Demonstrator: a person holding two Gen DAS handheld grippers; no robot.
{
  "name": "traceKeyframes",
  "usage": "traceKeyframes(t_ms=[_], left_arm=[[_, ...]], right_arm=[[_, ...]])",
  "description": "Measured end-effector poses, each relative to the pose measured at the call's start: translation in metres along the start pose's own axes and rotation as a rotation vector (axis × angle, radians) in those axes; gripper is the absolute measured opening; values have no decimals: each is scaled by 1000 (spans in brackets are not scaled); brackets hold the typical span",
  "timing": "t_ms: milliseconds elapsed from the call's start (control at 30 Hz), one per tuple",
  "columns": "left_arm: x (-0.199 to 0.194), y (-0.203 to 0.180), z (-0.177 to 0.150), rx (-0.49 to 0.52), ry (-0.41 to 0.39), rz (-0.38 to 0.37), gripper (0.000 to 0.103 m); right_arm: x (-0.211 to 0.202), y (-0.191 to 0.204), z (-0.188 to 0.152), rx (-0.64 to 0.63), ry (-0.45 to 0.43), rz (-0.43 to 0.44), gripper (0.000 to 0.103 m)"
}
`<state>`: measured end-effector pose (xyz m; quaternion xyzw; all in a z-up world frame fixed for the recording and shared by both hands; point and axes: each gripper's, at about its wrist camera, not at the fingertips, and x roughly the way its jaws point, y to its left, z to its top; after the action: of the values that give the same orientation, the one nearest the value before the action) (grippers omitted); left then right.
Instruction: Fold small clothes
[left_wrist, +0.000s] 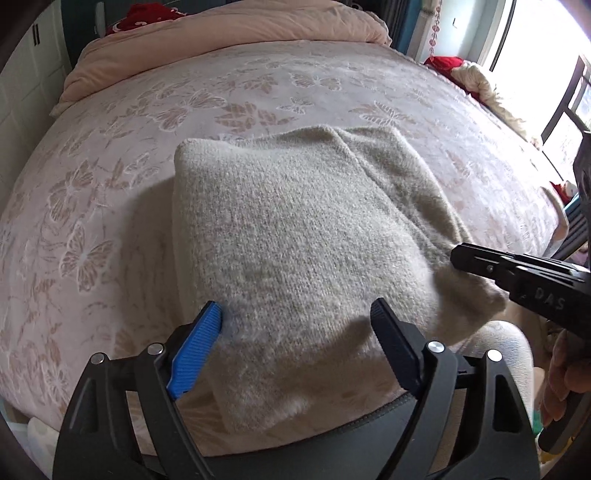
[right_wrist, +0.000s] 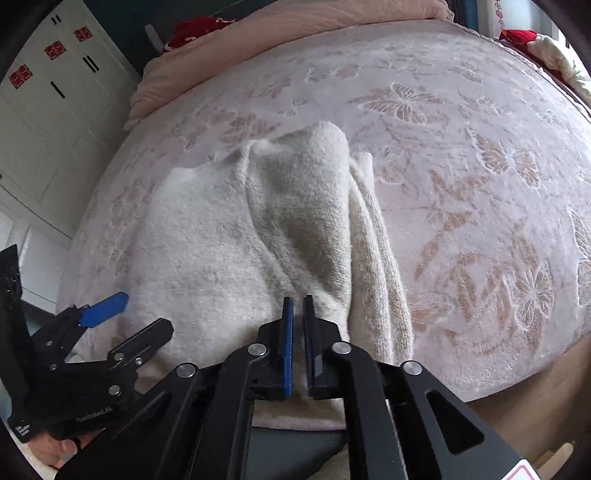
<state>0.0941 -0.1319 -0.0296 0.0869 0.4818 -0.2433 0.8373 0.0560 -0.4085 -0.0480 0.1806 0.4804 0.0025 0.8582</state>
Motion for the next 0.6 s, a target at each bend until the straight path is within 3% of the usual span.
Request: traceKeyframes(t_ms=[200, 367, 467, 600], left_arm=[[-21, 17, -13, -27, -1, 46, 80], [-32, 50, -33, -82, 40, 86, 80], [-36, 70, -43, -118, 50, 103, 80], [-36, 85, -47, -152, 56, 96, 80]], right_arm=[[-12, 54, 10, -74, -1, 124, 11], [34, 100, 15, -139, 86, 154, 11], [91, 103, 4, -180, 170, 65, 6], [71, 89, 14, -60, 152, 149, 5]])
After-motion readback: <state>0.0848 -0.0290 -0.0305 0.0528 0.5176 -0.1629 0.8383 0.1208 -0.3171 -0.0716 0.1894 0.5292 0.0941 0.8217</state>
